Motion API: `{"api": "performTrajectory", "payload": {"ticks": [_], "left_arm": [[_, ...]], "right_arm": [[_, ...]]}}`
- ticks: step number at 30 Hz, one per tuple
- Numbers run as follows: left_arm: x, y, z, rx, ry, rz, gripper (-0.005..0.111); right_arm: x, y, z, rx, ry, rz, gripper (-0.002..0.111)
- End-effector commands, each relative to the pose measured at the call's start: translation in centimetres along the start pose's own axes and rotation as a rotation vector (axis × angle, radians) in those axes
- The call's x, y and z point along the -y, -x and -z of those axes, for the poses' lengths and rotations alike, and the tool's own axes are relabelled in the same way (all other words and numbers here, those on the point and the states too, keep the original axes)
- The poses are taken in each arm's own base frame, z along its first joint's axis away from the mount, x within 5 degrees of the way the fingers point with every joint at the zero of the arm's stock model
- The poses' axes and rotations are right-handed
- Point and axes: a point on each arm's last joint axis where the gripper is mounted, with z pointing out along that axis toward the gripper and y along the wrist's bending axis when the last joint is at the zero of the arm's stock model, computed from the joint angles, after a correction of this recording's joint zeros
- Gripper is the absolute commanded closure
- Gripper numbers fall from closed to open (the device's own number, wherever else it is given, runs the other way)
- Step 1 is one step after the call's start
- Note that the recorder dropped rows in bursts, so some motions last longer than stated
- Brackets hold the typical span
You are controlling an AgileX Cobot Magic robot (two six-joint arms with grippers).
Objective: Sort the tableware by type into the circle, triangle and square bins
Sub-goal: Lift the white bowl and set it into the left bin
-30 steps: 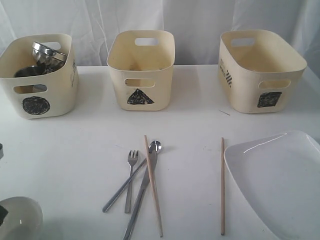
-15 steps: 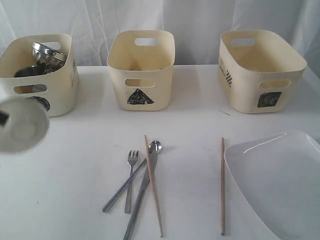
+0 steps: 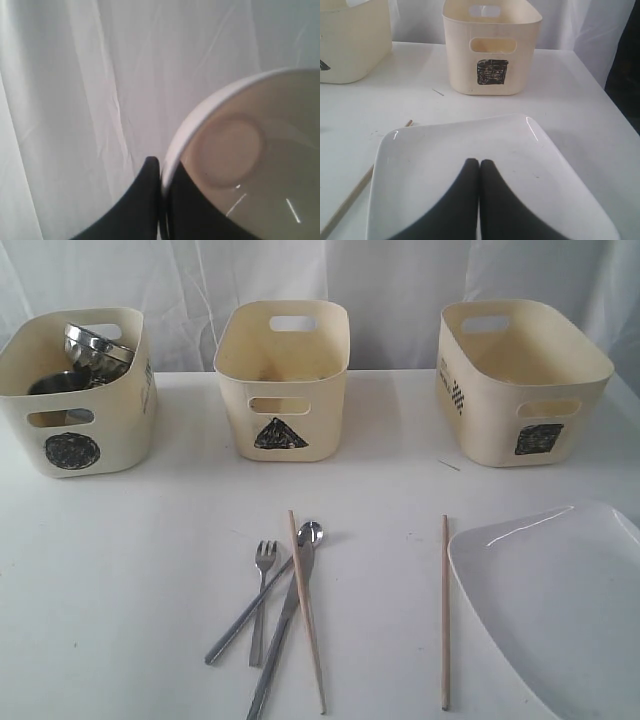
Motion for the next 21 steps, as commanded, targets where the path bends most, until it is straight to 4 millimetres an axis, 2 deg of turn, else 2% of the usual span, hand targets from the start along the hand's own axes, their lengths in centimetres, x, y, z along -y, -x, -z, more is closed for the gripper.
{"api": "performTrajectory", "payload": {"ticks": [1,3,5,8,10,16,19,21], "left_arm": [[1.5,-7.2,-3.9,-0.134,-0.033,-0.039,0.107],[2.0,-10.1,-4.9,-0.182,-0.051,-0.064,0.107],[2.4,-11.8,-5.4,-0.231,-0.078,-0.088,0.107],[2.7,-13.6,-5.3,-0.354,-0.11,-0.092,0.106],[2.9,-14.3,-5.1,-0.416,-0.127,-0.095,0.102],[3.0,-14.2,-5.0,-0.446,-0.153,-0.127,0.069],[3.0,-13.1,-4.7,-0.526,-0.183,-0.123,0.054],[3.0,-11.8,-4.0,-0.59,-0.209,-0.125,0.049]], "right_arm": [[0.1,-0.1,0.0,0.005,-0.012,0.003,0.108],[0.1,-0.1,0.0,0.005,-0.012,0.003,0.108],[0.1,-0.1,0.0,0.005,-0.012,0.003,0.108],[0.1,-0.1,0.0,0.005,-0.012,0.003,0.108],[0.1,-0.1,0.0,0.005,-0.012,0.003,0.108],[0.1,-0.1,0.0,0.005,-0.012,0.003,0.108],[0.1,-0.1,0.0,0.005,-0.012,0.003,0.108],[0.1,-0.1,0.0,0.005,-0.012,0.003,0.108]]}}
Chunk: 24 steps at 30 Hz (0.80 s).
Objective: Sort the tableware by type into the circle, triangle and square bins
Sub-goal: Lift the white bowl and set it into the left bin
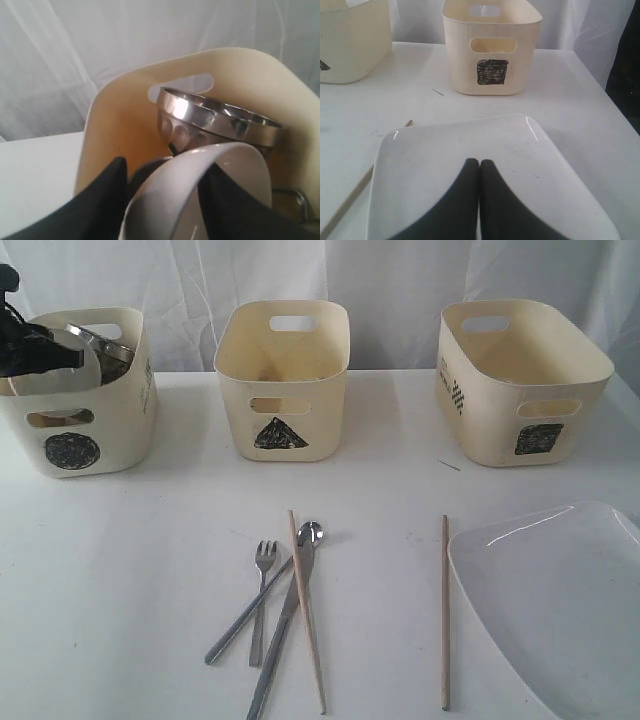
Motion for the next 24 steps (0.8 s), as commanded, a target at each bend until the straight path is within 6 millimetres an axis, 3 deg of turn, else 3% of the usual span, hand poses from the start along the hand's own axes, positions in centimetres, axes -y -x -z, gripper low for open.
{"api": "performTrajectory", "payload": {"ticks": [1,7,11,15,19,24], "left_arm": [[-0.1,2.5,2.9,-0.095,-0.057,-0.008,0.047],[-0.8,7.0,9.3,-0.125,-0.104,-0.01,0.05],[-1.1,9.2,14.2,-0.156,-0.133,0.037,0.074],[-0.8,8.6,17.1,-0.311,-0.189,0.023,0.106],[-0.5,7.2,18.8,-0.417,-0.211,0.083,0.107],[-0.8,7.5,23.4,-0.336,-0.187,0.155,0.107]], "right_arm": [[0.1,-0.1,0.0,0.005,-0.012,0.003,0.108],[0.1,-0.1,0.0,0.005,-0.012,0.003,0.108],[0.1,-0.1,0.0,0.005,-0.012,0.003,0.108],[0.1,-0.1,0.0,0.005,-0.012,0.003,0.108],[0.1,-0.1,0.0,0.005,-0.012,0.003,0.108],[0.1,-0.1,0.0,0.005,-0.012,0.003,0.108]]}}
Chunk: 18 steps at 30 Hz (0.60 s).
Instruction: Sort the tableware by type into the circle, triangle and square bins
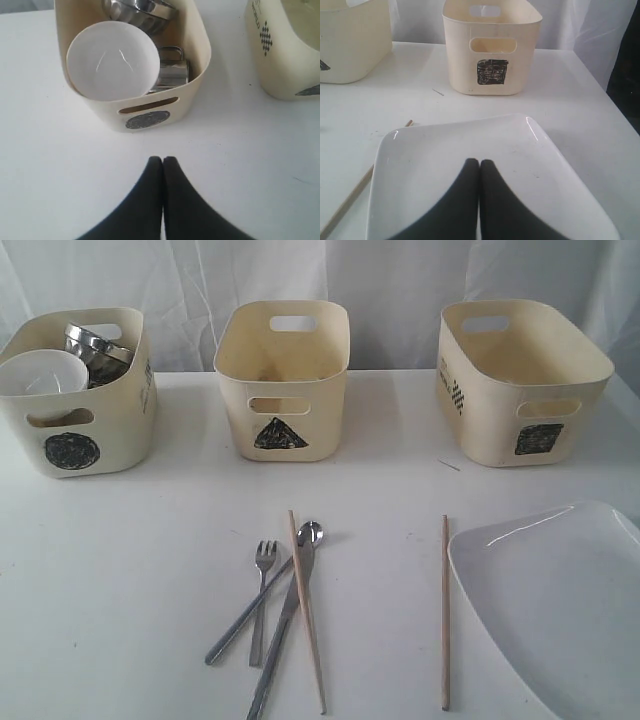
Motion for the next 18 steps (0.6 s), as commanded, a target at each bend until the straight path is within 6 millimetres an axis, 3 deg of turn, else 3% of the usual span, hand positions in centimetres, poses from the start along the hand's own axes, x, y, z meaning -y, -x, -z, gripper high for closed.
{"api": "performTrajectory", "payload": {"ticks": [1,11,13,18], "left_arm": [[0.7,-1.3,4.3,0.082,-0.006,0.039,0.107],[2.1,-6.1,15.7,0.519,0.021,0.01,0.107],[2.3,-7.7,16.9,0.549,0.022,0.004,0.107],[2.7,-10.3,17.5,0.498,0.005,0.011,0.107]], "right_arm": [[0.1,-0.1,0.0,0.005,-0.012,0.003,0.108],[0.1,-0.1,0.0,0.005,-0.012,0.003,0.108],[0.1,-0.1,0.0,0.005,-0.012,0.003,0.108],[0.1,-0.1,0.0,0.005,-0.012,0.003,0.108]]}}
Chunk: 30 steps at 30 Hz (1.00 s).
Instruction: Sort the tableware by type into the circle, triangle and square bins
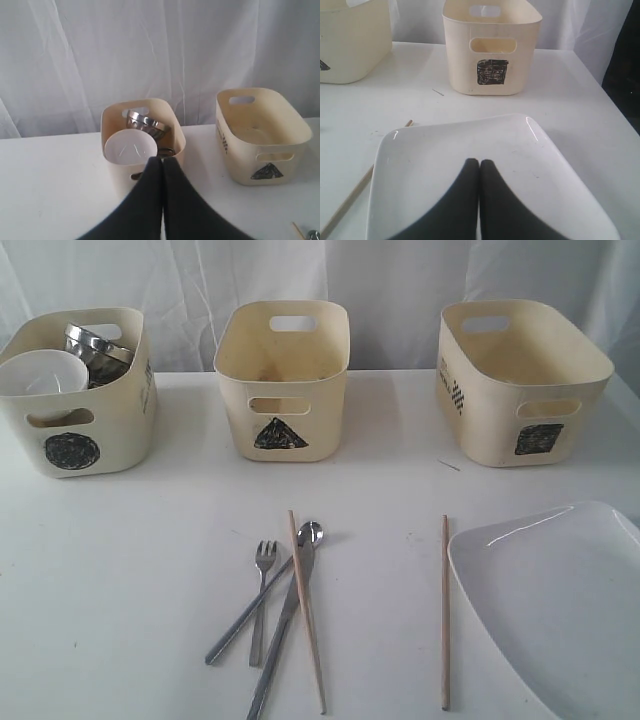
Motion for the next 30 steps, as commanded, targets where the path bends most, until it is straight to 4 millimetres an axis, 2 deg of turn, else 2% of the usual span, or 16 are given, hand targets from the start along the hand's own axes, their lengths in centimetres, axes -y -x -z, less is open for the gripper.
{"api": "performTrajectory", "payload": {"ticks": [1,6,8,11,13,18,21,24,30], "left_arm": [[0.3,-1.7,1.2,-0.089,-0.022,0.008,0.107],[-0.6,-2.9,2.2,-0.205,0.081,-0.121,0.107],[-0.6,-3.1,2.1,-0.214,0.078,-0.119,0.107],[-0.7,-3.4,1.1,-0.273,0.072,-0.124,0.107],[-0.9,-4.1,-0.4,-0.346,0.072,-0.11,0.107],[-1.0,-8.1,-4.4,-0.473,0.059,-0.014,0.107],[-0.9,-10.7,-5.8,-0.476,0.043,0.029,0.107],[-0.9,-13.5,-5.8,-0.454,0.054,0.046,0.107],[-0.6,-19.5,-3.8,-0.414,0.077,0.113,0.107]], "right_arm": [[0.1,-0.1,0.0,0.005,-0.012,0.003,0.108],[0.1,-0.1,0.0,0.005,-0.012,0.003,0.108],[0.1,-0.1,0.0,0.005,-0.012,0.003,0.108],[0.1,-0.1,0.0,0.005,-0.012,0.003,0.108],[0.1,-0.1,0.0,0.005,-0.012,0.003,0.108],[0.1,-0.1,0.0,0.005,-0.012,0.003,0.108],[0.1,-0.1,0.0,0.005,-0.012,0.003,0.108],[0.1,-0.1,0.0,0.005,-0.012,0.003,0.108],[0.1,-0.1,0.0,0.005,-0.012,0.003,0.108]]}}
